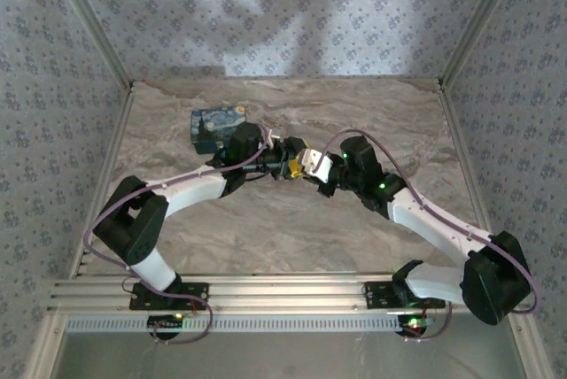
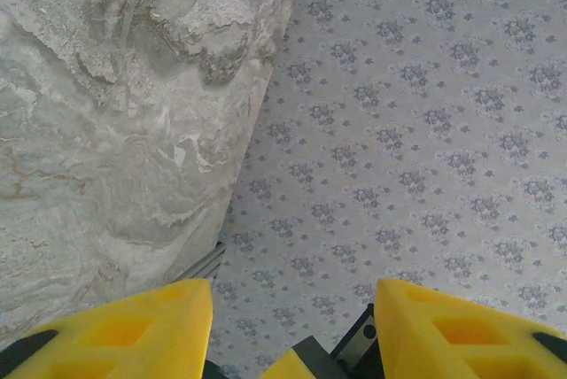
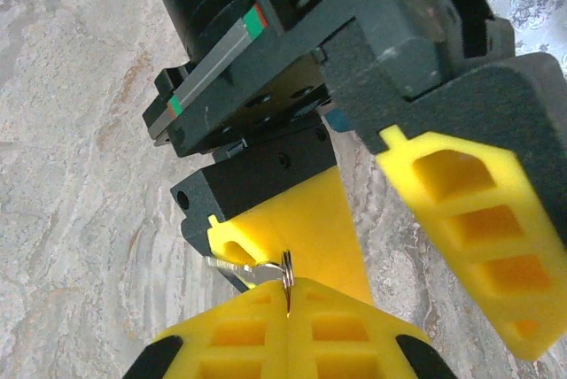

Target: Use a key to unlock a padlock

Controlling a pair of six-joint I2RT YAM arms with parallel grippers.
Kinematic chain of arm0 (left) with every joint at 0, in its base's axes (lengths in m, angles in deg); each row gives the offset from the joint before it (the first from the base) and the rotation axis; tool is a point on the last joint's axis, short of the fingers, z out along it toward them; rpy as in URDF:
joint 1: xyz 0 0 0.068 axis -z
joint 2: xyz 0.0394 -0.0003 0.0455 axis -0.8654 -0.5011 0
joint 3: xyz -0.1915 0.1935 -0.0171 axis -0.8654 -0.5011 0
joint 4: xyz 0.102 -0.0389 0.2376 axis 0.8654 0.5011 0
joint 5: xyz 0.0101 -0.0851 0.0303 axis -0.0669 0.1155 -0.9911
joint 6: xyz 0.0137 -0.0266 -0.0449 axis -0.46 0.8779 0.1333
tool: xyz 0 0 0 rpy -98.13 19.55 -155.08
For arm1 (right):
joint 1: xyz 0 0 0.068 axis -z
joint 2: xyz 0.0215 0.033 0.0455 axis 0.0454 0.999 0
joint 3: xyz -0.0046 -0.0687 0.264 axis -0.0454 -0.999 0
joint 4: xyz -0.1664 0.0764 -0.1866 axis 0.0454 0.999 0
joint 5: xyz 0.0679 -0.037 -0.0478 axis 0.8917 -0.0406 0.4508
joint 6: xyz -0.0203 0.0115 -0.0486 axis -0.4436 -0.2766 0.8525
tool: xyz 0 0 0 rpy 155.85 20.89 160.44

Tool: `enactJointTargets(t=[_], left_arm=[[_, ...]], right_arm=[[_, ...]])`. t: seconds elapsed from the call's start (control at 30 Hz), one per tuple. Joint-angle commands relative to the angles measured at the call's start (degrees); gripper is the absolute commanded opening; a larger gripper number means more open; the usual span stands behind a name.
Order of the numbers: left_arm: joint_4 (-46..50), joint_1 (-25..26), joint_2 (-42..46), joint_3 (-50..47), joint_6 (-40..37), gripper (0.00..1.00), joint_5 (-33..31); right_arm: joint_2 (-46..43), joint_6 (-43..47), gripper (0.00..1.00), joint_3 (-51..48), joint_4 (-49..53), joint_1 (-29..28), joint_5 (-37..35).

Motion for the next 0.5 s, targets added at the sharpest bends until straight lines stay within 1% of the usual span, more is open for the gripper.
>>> enactJointTargets(t=[0.0,0.1,0.23,0.33,0.47], left_arm=[[-1.58,0.39,0.2,-0.4,-0.08,0.46,-0.48],[-1.64,0.37,0.22,-0.47,-0.07,0.42,-0.46],[-1.08,0.33,0.24,-0.47,-0.41,0.42,-0.46],[-0.01,0.33,0.3,-0.66,-0.77,0.47,-0.68],[-0.54,0.38,0.3,-1.1,-0.11,0.49,-0.74]], right_arm=[[-1.21,-1.22,0.0,-0.41,-0.11,-0.46,0.91],[-1.3,-1.3,0.0,-0.42,-0.29,-0.48,0.74],[-1.56,-1.67,0.0,-0.48,-0.84,-0.37,0.21],[-2.17,-2.24,0.0,-0.52,-1.72,-0.28,-0.36],[-2.14,-2.55,0.0,-0.41,-2.8,-0.11,-0.55]])
